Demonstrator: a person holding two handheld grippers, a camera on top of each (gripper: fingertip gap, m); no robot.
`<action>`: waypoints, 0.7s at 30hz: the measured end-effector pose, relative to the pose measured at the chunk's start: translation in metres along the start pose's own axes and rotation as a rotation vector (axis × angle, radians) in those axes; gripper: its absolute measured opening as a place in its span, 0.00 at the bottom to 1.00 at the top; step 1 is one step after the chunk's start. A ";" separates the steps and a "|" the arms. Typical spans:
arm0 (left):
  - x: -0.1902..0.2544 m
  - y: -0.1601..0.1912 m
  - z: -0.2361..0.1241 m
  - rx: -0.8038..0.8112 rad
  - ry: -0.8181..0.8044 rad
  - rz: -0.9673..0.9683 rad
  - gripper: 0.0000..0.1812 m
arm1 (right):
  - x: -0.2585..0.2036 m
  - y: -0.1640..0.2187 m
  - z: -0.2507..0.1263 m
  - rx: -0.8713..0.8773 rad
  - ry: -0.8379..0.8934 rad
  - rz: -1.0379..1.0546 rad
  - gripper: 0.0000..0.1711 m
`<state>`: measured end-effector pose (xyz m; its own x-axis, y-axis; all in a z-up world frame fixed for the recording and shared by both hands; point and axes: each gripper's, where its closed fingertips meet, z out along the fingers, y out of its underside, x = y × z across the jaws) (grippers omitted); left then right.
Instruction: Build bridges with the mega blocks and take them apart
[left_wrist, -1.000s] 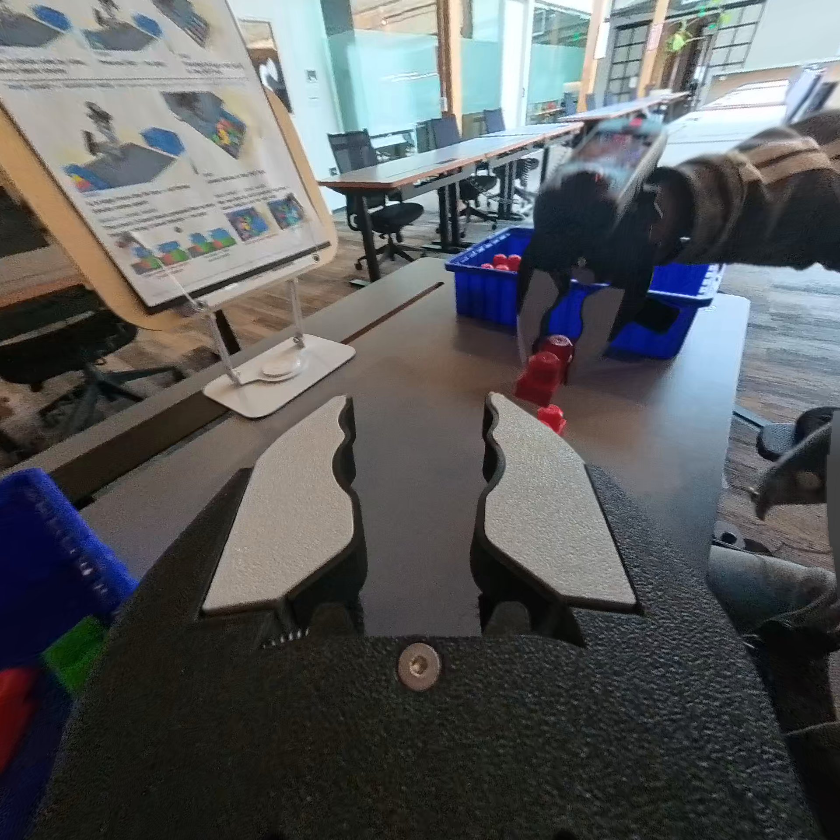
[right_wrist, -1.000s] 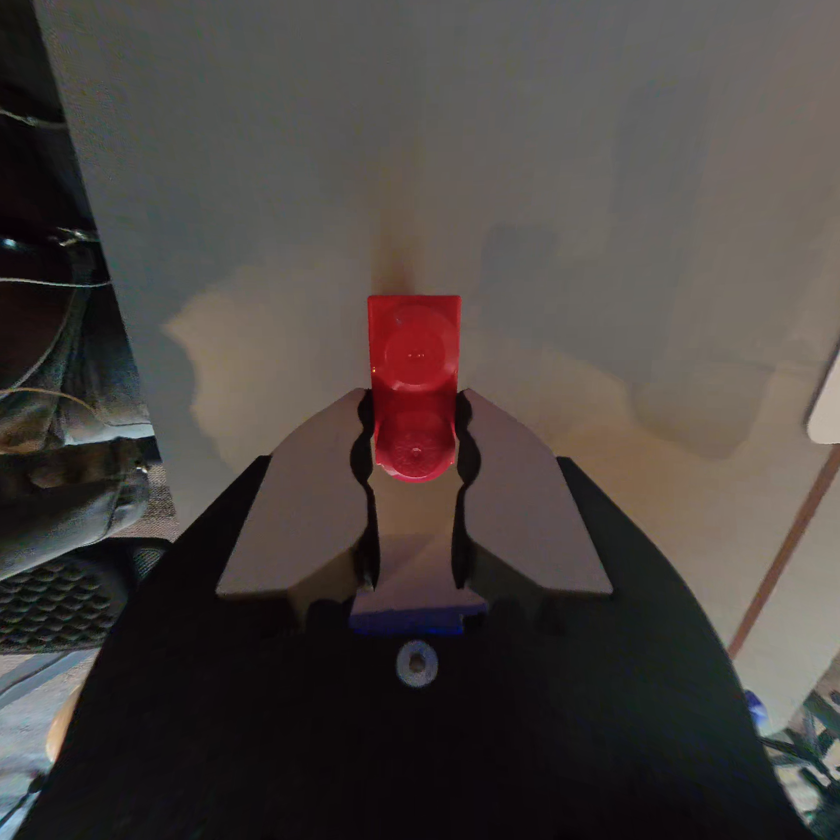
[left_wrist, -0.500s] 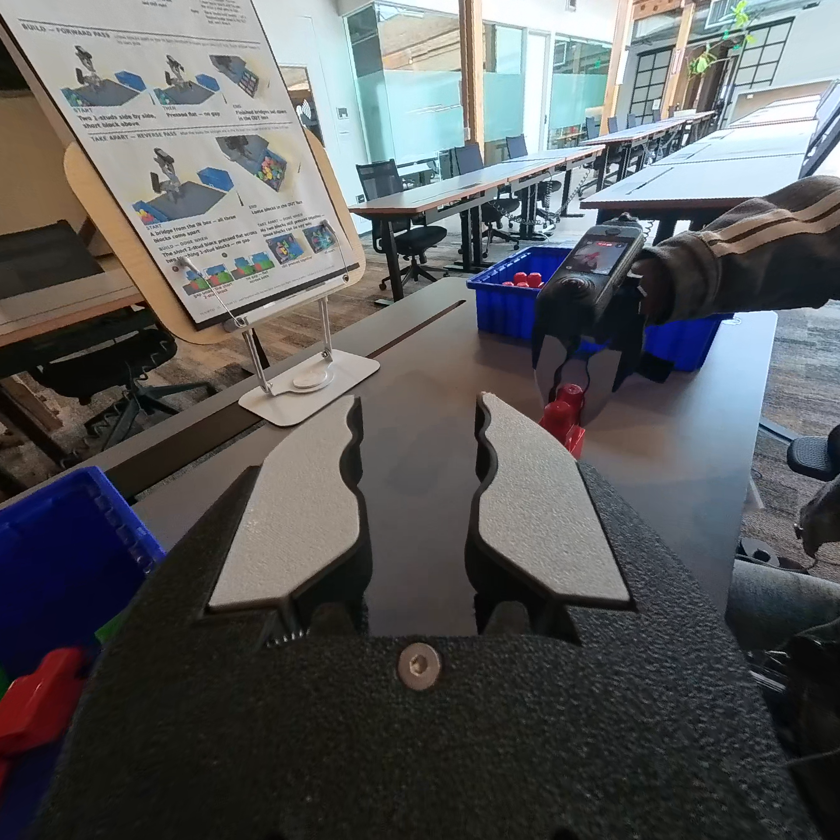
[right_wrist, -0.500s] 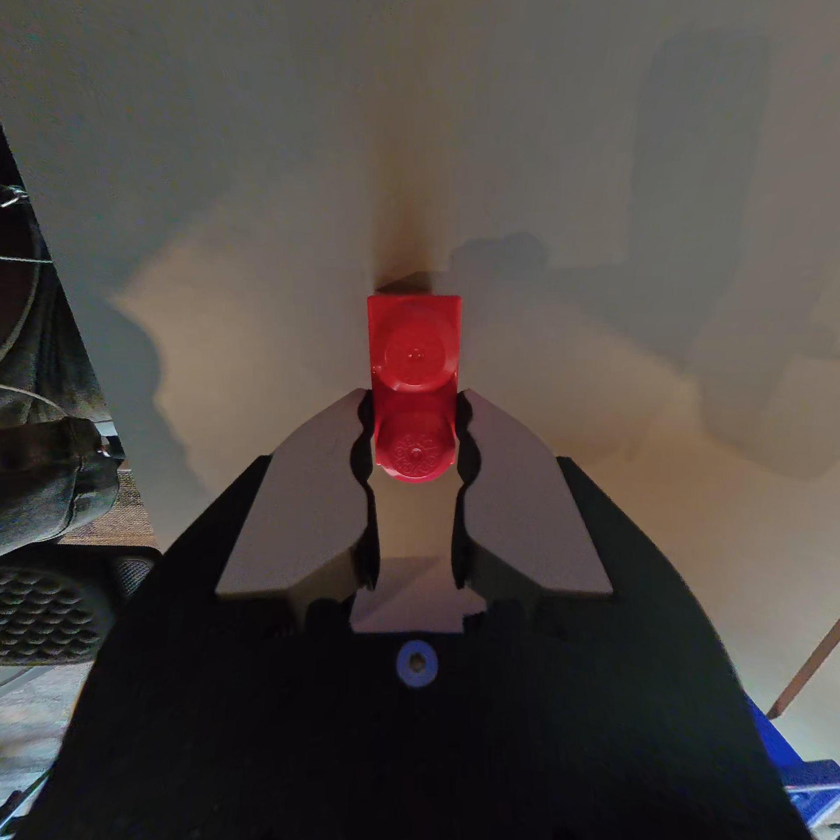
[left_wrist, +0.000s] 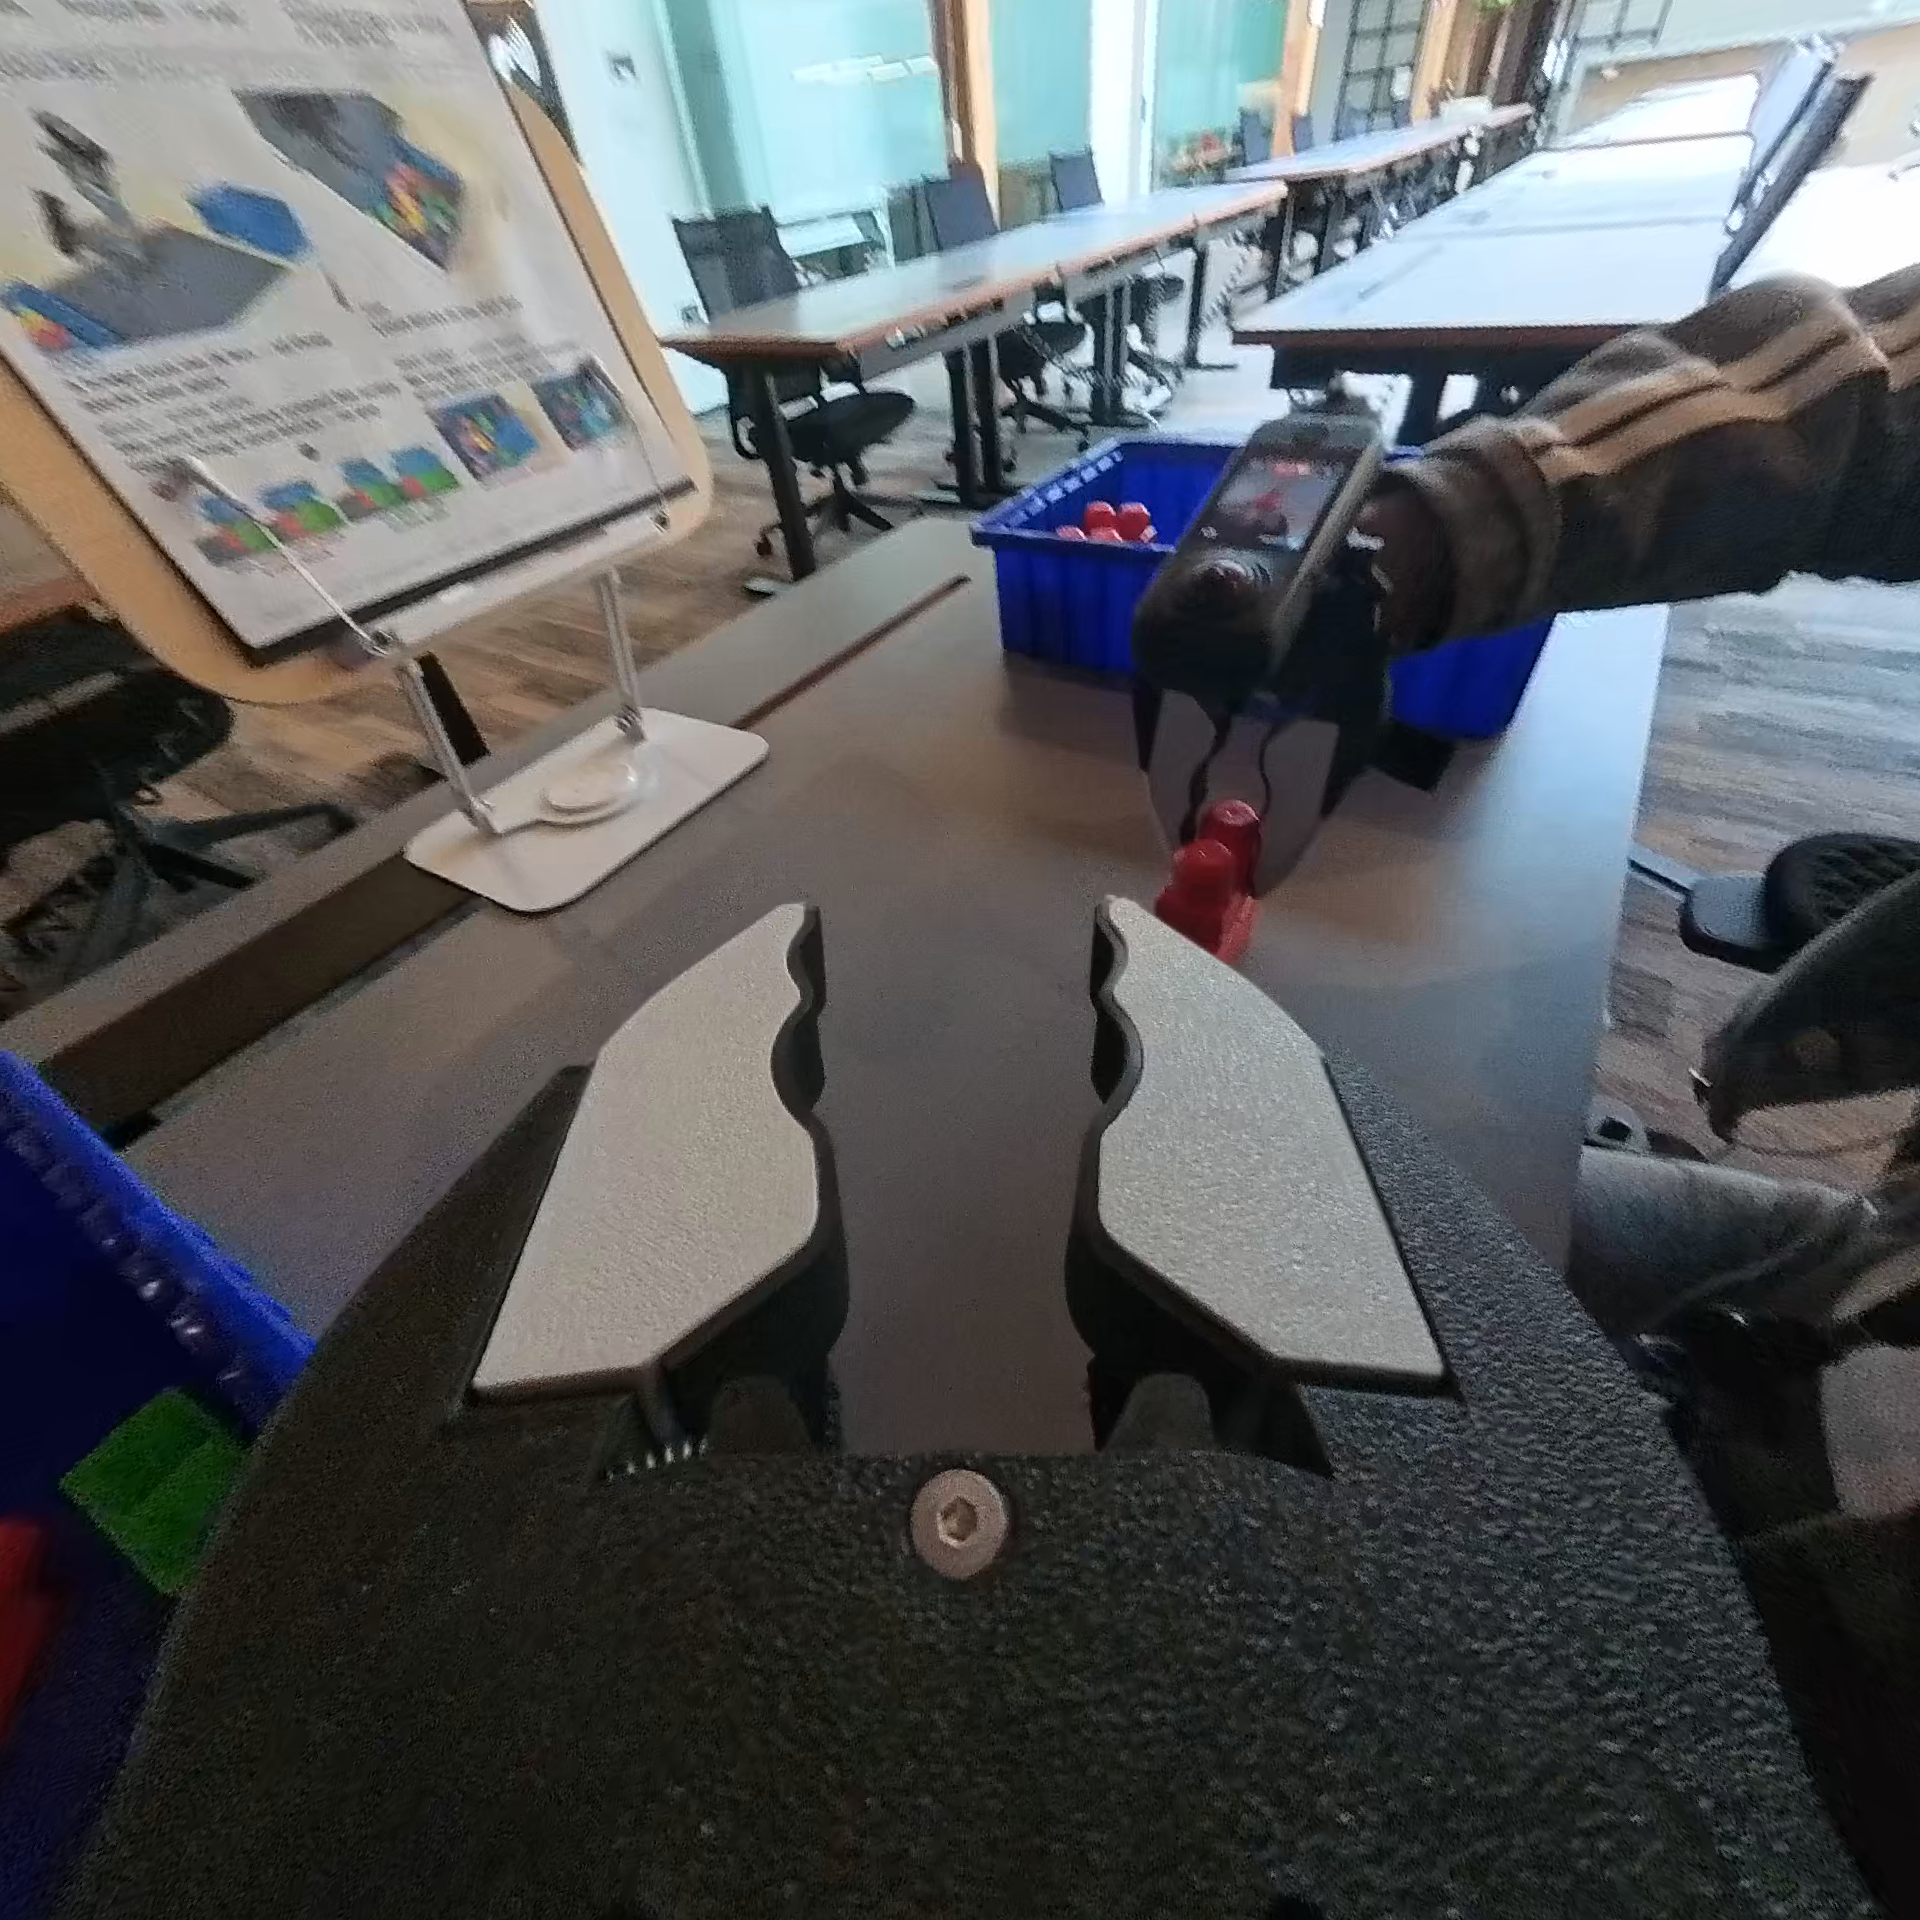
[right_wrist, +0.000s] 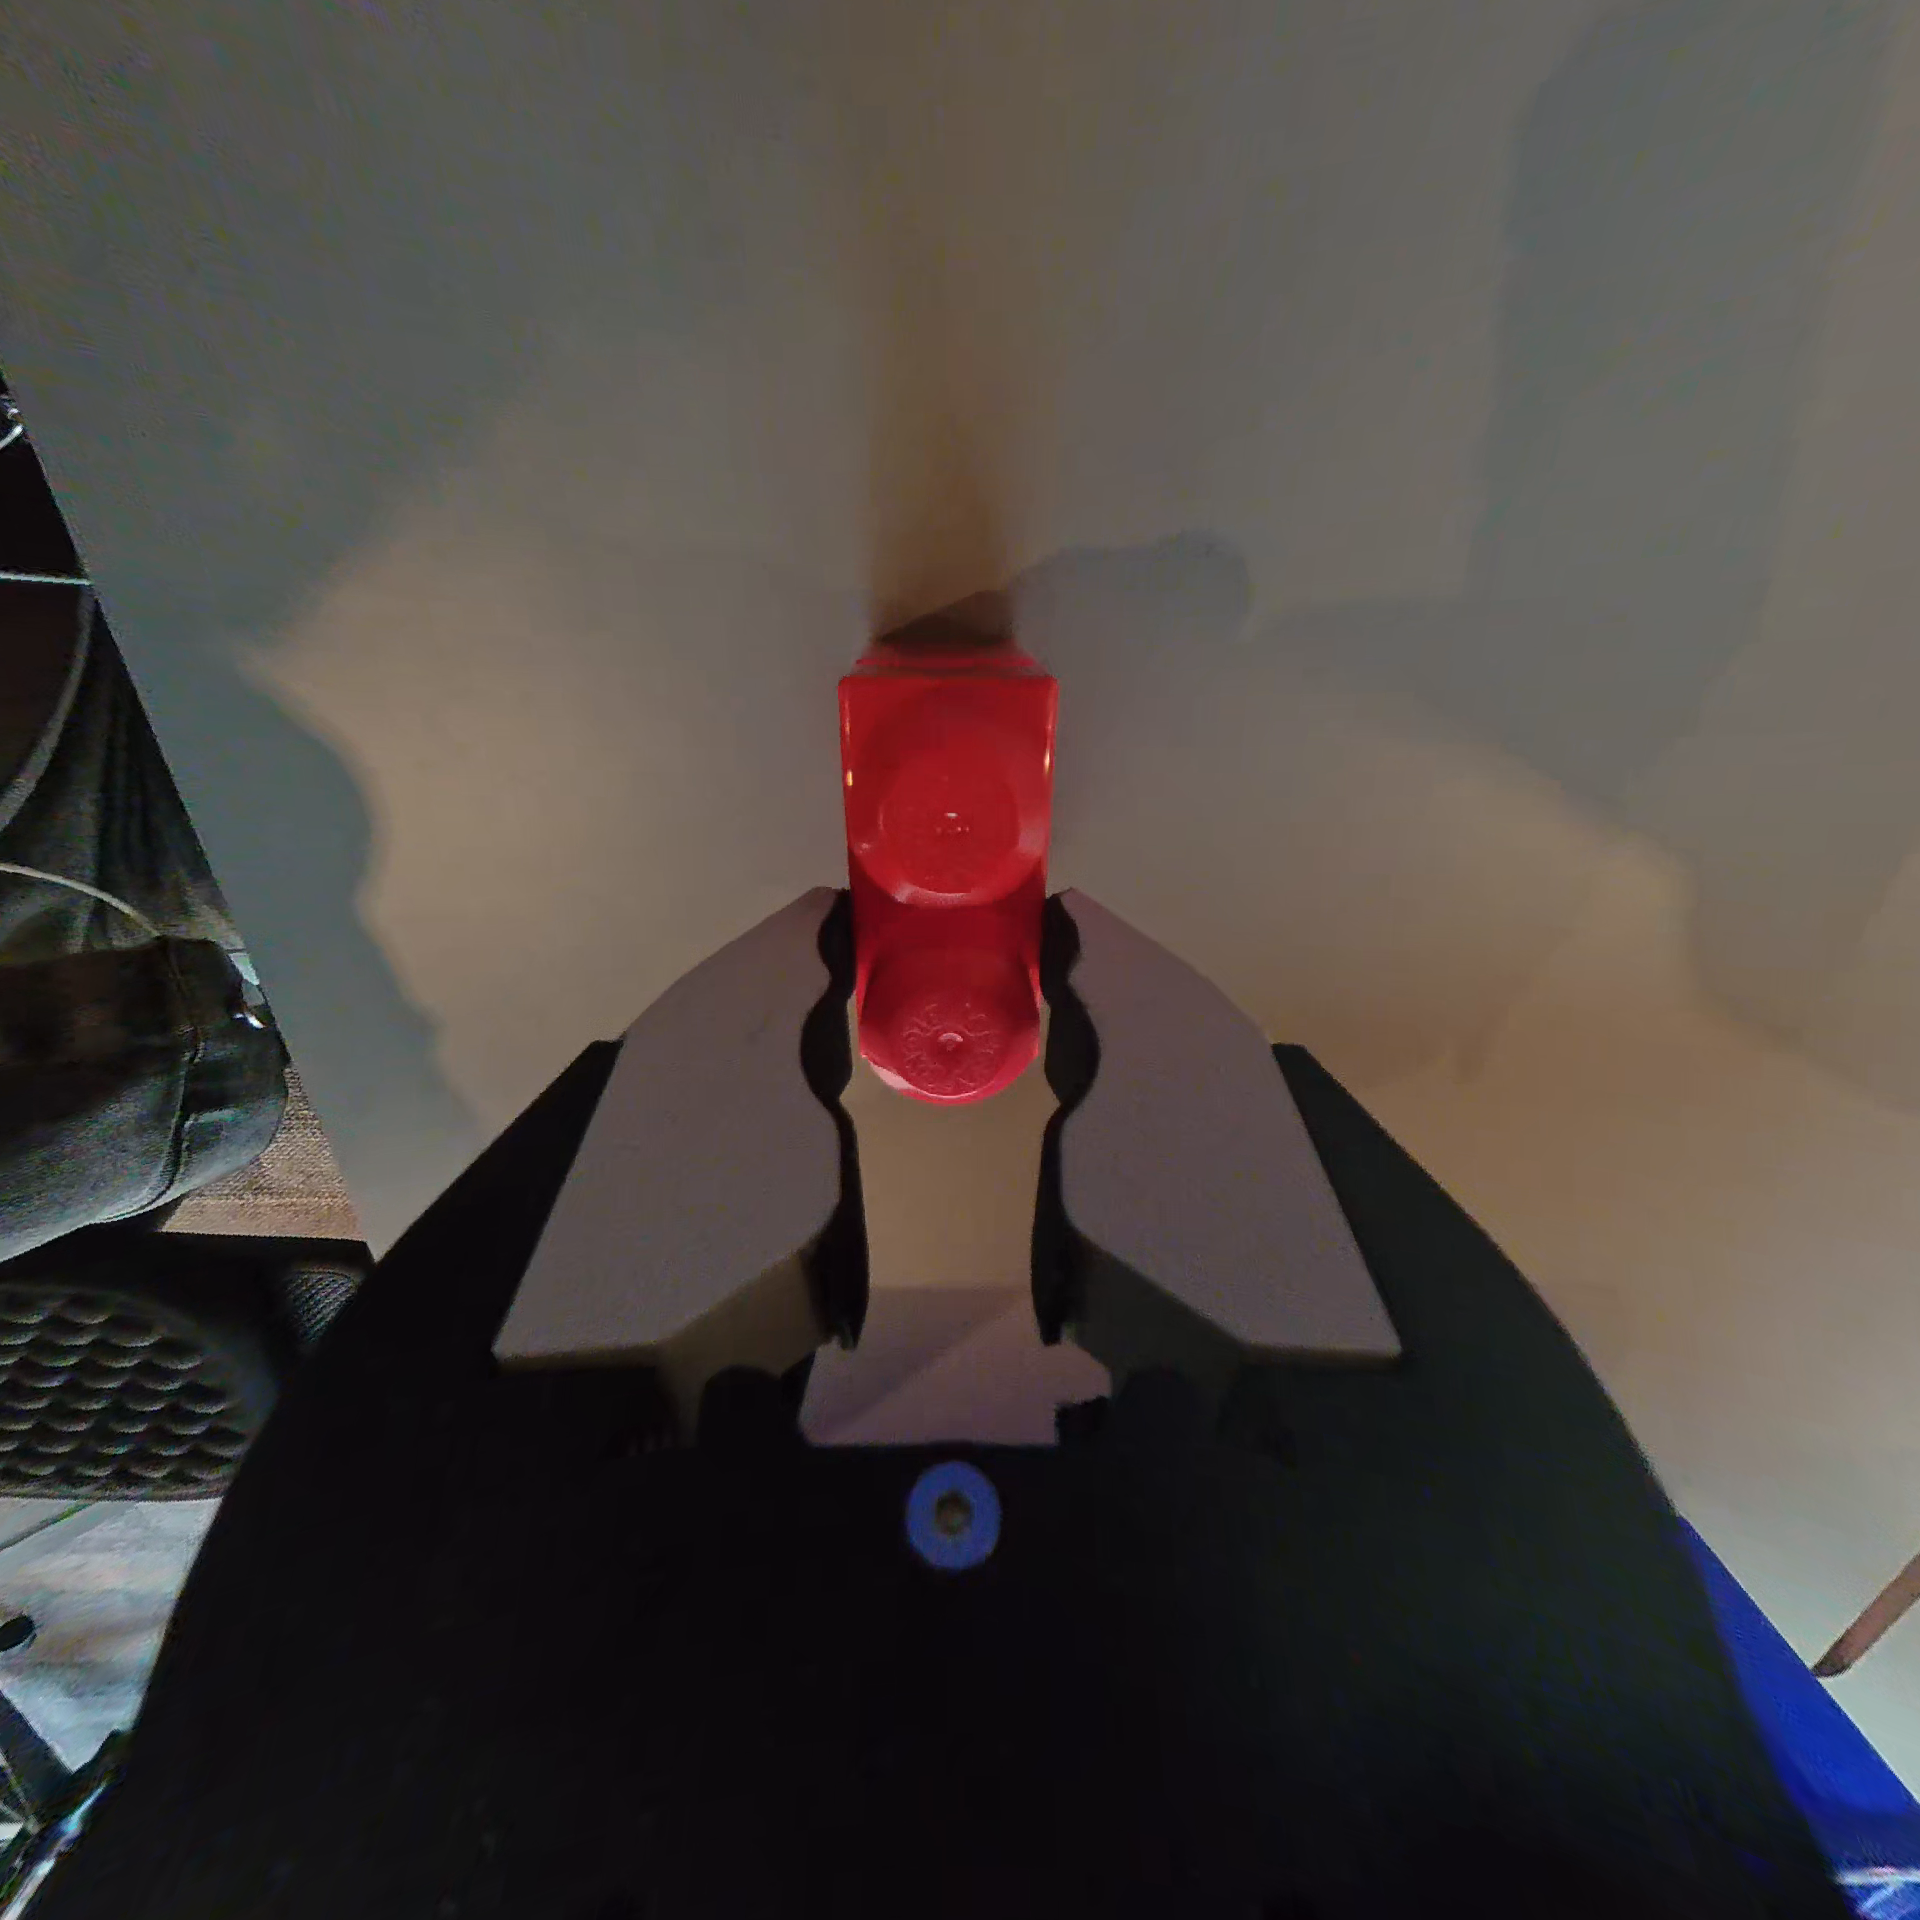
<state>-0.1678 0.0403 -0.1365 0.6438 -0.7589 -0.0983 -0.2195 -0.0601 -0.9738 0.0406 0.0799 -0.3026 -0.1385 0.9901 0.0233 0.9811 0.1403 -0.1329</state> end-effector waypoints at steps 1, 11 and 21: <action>0.003 0.004 0.003 -0.021 0.019 -0.001 0.27 | 0.000 0.000 0.000 -0.005 -0.003 0.000 0.20; 0.041 0.045 0.046 -0.082 0.255 0.036 0.31 | -0.002 0.002 0.002 -0.075 -0.031 -0.016 0.20; 0.069 0.112 0.098 -0.182 0.396 -0.005 0.35 | -0.003 0.004 0.004 -0.191 -0.021 -0.035 0.19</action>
<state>-0.0760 0.0452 -0.2723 0.3220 -0.9463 0.0270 -0.3658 -0.1506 -0.9184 0.0440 0.0777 -0.3076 -0.1742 0.9847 0.0038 0.9831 0.1737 0.0579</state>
